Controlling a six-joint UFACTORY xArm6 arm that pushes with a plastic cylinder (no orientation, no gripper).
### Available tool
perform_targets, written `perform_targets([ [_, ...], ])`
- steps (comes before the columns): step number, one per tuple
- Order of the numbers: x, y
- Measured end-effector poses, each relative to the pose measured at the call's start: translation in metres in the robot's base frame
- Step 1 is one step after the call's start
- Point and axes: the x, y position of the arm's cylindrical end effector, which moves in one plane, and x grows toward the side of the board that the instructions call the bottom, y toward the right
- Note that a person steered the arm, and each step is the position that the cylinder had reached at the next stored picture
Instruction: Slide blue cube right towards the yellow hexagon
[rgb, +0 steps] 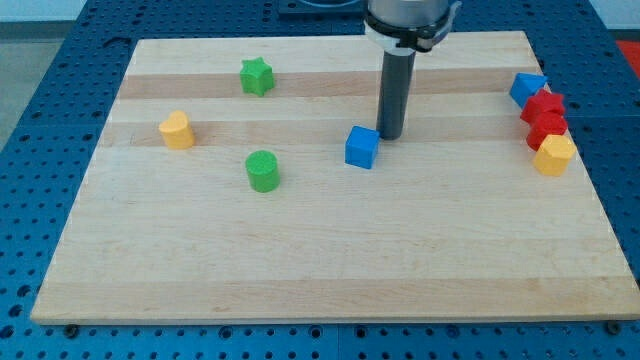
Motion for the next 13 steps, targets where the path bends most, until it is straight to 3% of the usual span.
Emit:
perform_targets([
  [7, 0.001, -0.107],
  [13, 0.018, -0.067],
])
